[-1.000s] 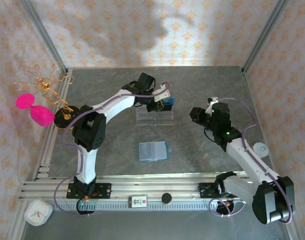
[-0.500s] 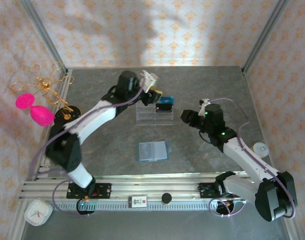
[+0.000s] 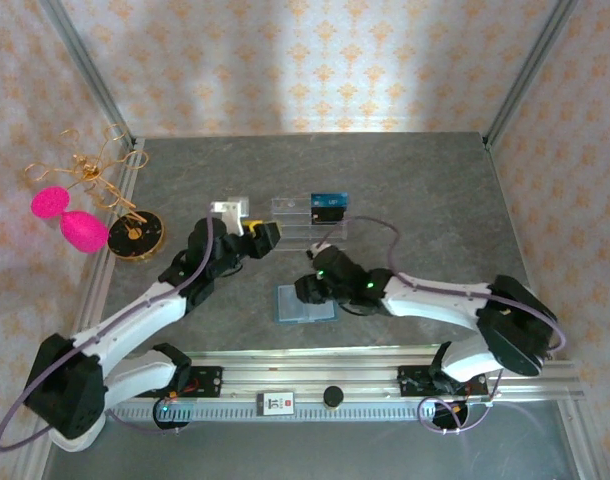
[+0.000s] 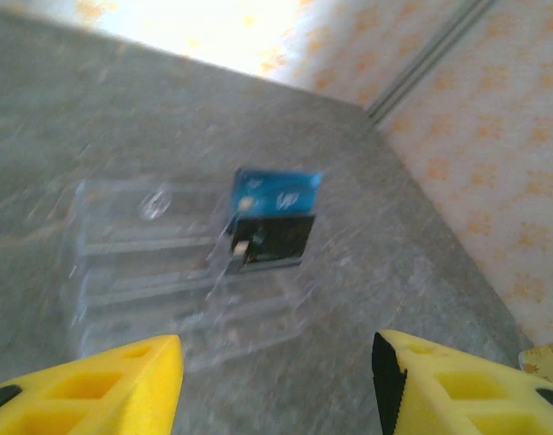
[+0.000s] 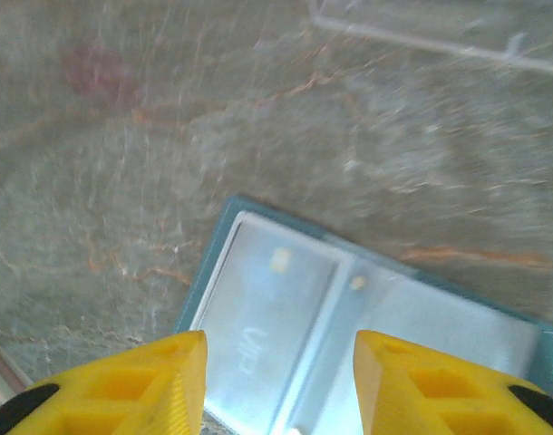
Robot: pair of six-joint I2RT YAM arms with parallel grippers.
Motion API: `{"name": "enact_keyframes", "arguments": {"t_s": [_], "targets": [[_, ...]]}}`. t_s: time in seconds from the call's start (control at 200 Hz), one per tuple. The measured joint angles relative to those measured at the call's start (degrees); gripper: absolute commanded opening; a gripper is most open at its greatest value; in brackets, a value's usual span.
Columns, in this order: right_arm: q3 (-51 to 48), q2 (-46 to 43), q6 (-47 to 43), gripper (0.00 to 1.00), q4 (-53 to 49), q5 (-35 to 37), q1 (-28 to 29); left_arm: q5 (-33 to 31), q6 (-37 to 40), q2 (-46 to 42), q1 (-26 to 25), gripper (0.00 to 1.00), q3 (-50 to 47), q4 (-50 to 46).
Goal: Take the credit cards out of the card holder
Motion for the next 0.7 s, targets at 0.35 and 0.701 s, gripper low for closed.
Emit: {"name": "enact_keyframes", "arguments": {"t_s": [0.35,0.701], "targets": [[9.0,13.5,-2.6,0.43,-1.7,9.1,7.3,-6.7,-8.2,-12.0,0.0,0.54,-10.4,-10.5],[12.0,20.0,-2.3,0.21,-5.2,16.9,9.7,-7.3,-8.2,-14.4,0.0,0.52,-10.7,-13.4]]}}
